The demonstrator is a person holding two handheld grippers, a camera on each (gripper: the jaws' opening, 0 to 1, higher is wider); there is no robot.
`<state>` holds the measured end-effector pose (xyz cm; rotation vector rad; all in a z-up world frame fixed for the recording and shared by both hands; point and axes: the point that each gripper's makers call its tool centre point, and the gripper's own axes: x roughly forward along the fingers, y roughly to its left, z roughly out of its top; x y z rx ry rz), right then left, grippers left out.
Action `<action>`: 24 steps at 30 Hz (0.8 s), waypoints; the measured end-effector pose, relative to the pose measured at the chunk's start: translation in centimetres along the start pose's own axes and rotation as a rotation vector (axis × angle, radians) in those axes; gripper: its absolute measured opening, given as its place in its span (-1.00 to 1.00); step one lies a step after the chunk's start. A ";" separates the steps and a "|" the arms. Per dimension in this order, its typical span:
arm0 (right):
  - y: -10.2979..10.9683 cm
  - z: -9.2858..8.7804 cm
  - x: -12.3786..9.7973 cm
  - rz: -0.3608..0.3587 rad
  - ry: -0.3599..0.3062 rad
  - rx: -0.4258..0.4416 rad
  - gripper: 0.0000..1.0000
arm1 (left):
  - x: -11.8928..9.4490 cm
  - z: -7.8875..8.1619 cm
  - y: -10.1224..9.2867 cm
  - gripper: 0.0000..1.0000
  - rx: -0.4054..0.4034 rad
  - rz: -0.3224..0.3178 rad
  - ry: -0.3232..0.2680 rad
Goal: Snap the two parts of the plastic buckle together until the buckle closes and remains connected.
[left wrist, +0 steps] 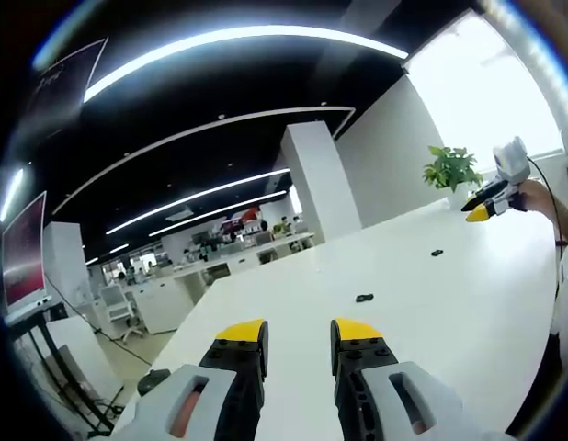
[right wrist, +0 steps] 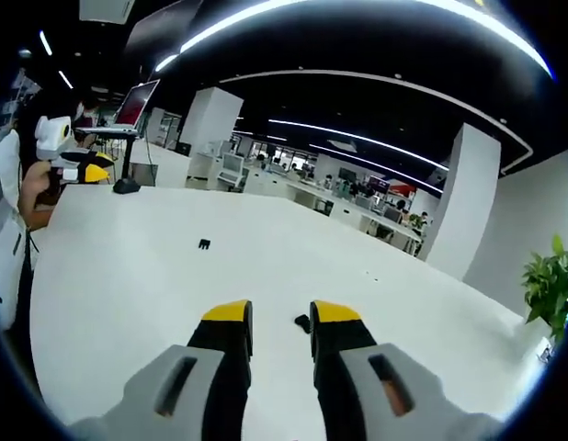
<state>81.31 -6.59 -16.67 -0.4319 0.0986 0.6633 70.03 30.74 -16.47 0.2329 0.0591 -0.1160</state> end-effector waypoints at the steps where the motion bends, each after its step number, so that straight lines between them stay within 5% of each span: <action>1: -0.1 0.0 0.1 0.000 0.002 -0.002 -0.49 | 0.0 0.0 0.0 -0.46 0.000 0.001 0.001; 24: -1.4 -1.1 2.6 0.047 -0.012 0.020 -0.53 | 0.4 0.8 -0.3 -0.46 -0.007 -0.030 -0.019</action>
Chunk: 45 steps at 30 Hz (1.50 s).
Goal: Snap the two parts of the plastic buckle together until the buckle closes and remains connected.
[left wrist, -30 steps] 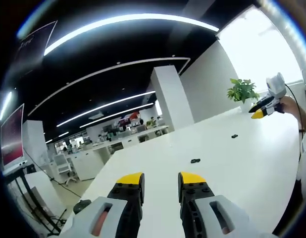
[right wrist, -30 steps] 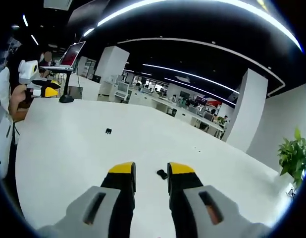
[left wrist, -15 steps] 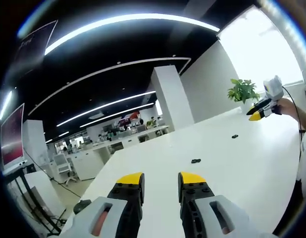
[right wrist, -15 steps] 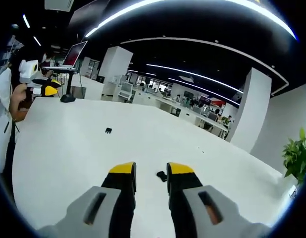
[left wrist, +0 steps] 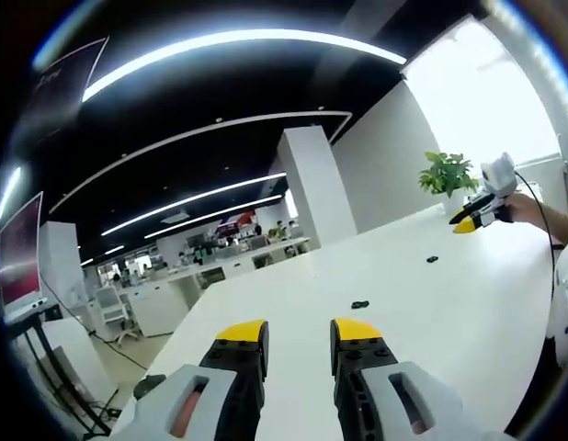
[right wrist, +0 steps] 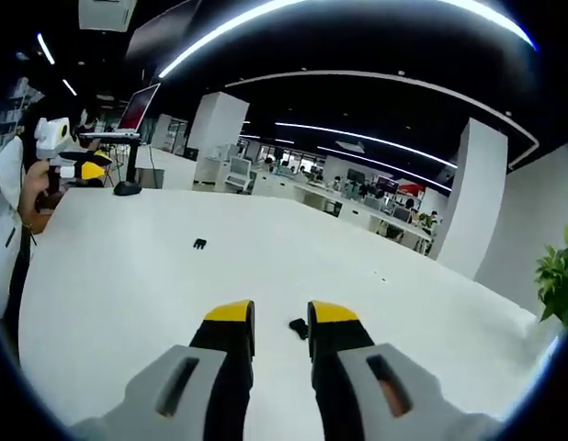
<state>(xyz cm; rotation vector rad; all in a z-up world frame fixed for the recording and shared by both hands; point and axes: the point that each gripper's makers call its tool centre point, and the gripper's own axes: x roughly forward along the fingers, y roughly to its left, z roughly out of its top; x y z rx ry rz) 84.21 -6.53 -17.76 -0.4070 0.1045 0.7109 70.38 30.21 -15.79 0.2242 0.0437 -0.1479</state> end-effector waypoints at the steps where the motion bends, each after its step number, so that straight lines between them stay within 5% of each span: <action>1: -0.2 -0.3 0.2 -0.001 0.010 -0.006 -0.53 | 0.0 0.0 0.0 -0.46 0.000 -0.002 0.001; 45: -2.7 -5.0 3.9 0.099 0.121 0.054 -0.56 | 0.0 -0.4 -0.1 -0.46 -0.009 -0.005 0.010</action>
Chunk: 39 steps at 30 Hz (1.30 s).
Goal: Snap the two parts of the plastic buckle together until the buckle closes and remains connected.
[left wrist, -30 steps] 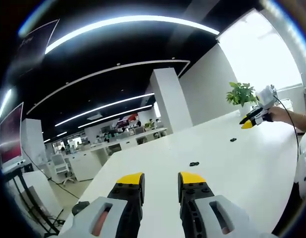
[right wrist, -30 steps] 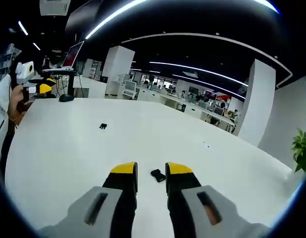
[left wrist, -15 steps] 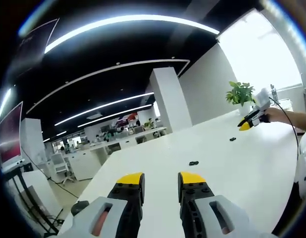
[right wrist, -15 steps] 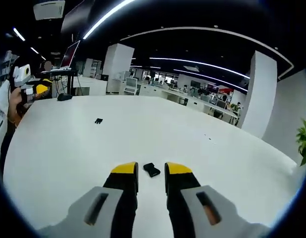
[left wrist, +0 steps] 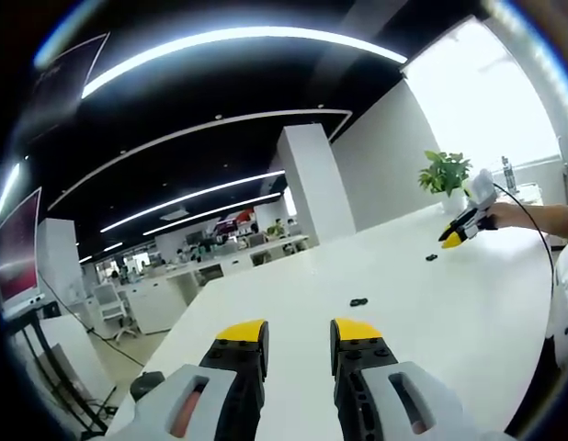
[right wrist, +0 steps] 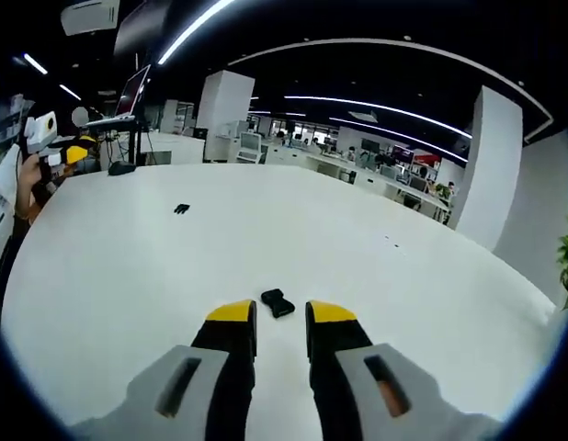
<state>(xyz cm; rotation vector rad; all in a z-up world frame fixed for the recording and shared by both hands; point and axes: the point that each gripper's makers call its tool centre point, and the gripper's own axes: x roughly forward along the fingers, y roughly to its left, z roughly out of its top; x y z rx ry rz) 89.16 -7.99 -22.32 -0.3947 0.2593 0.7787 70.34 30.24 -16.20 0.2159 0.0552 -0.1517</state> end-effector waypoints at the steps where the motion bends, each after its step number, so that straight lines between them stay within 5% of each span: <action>1: -0.1 -0.2 0.1 -0.002 0.005 0.003 -0.56 | 0.0 0.0 0.0 -0.46 0.000 -0.001 0.000; 28: -0.9 -1.6 2.8 0.050 0.059 0.016 -0.56 | 0.1 0.1 -0.1 -0.46 -0.001 0.001 0.003; 39: -0.5 -1.4 3.7 0.084 -0.007 0.088 -0.57 | 0.1 0.1 -0.1 -0.46 -0.001 0.000 0.003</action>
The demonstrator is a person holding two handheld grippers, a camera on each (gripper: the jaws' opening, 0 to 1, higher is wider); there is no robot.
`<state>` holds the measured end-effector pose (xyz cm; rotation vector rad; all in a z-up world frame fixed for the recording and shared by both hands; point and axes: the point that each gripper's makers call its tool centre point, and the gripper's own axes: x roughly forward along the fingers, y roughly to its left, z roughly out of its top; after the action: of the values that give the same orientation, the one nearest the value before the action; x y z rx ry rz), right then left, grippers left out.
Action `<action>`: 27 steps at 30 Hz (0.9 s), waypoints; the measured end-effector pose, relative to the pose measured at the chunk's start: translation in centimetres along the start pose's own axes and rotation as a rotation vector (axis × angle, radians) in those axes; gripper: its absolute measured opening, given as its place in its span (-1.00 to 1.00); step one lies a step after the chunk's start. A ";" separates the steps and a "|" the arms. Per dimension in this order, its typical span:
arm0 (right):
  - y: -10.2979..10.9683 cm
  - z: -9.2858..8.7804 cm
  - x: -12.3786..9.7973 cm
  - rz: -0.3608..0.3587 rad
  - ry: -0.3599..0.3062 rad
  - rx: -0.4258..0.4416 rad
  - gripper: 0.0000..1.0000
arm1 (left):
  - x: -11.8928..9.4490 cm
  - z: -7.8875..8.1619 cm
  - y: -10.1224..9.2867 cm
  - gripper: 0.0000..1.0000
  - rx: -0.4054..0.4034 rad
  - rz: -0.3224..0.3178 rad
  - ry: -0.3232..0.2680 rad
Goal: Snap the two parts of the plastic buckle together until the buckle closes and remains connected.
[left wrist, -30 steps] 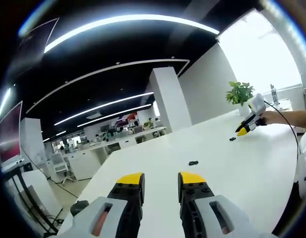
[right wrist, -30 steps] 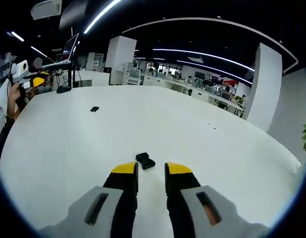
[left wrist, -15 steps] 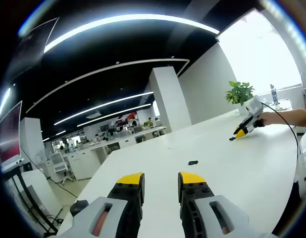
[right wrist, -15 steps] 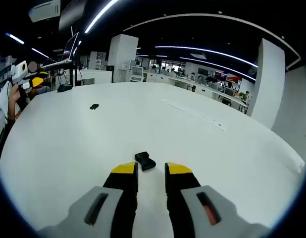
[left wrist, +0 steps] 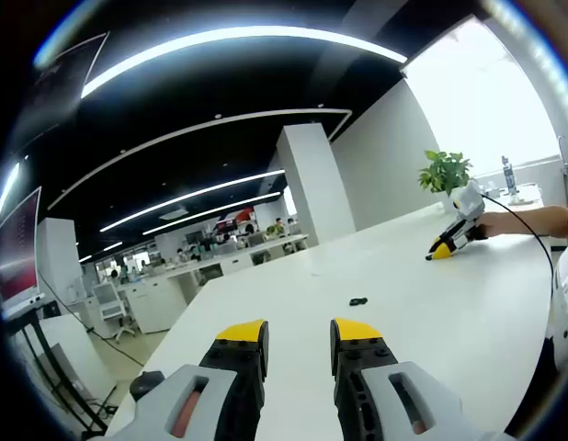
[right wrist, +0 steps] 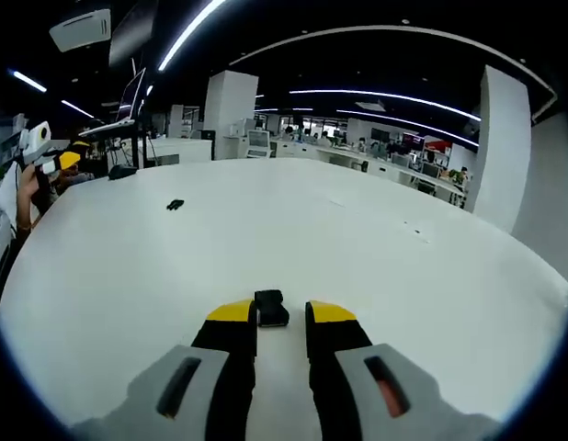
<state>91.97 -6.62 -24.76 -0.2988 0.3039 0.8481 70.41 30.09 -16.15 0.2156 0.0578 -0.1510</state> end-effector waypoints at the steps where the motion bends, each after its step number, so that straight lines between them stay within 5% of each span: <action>1: 0.0 0.0 0.1 0.002 -0.009 0.007 -0.58 | 0.0 0.0 0.0 -0.46 0.000 0.000 0.000; 27: 0.9 0.0 -0.1 0.029 -0.036 0.038 -0.72 | 0.8 -0.4 -1.7 -0.46 0.001 -0.048 0.007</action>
<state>91.22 -6.11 -24.89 -0.2438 0.2908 0.8747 70.90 28.41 -16.99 0.2155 0.0700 -0.1984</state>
